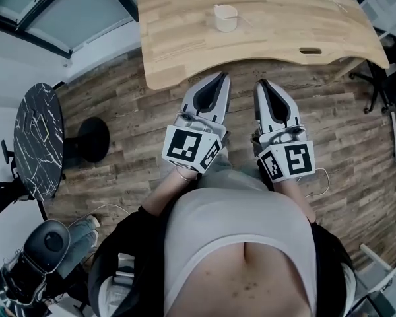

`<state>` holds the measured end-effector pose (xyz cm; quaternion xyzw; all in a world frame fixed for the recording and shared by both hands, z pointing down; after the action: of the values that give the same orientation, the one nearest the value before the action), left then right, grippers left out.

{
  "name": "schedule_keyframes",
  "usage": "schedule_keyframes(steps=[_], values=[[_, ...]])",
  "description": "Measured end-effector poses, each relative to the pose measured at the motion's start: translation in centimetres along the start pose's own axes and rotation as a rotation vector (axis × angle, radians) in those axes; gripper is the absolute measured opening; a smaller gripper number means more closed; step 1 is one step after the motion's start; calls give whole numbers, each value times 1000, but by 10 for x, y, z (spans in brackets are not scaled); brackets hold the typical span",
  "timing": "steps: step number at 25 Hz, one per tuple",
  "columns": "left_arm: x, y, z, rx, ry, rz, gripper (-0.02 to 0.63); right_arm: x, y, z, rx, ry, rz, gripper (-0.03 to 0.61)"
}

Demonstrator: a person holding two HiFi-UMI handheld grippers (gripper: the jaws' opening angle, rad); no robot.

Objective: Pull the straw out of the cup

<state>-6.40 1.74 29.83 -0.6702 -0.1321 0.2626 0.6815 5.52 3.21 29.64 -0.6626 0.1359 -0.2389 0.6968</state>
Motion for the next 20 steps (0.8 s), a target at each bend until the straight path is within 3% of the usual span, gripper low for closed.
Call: schedule_keyframes(steps=[14, 20], values=[[-20, 9, -3, 16, 27, 17, 6, -7, 3, -28, -7, 53, 3, 35], [-29, 6, -4, 14, 15, 25, 6, -7, -1, -31, -7, 25, 1, 35]])
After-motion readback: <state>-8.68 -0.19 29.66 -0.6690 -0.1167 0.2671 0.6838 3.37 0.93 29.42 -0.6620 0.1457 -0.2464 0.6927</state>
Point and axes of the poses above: the fingertips, and each gripper's own axes: z backward along the fingers, x to its right, y out of its top, the point moved 4 cm from there along z, backward along the fingers, and after that the axes turned 1 degree about -x, right-handed, at the moved point
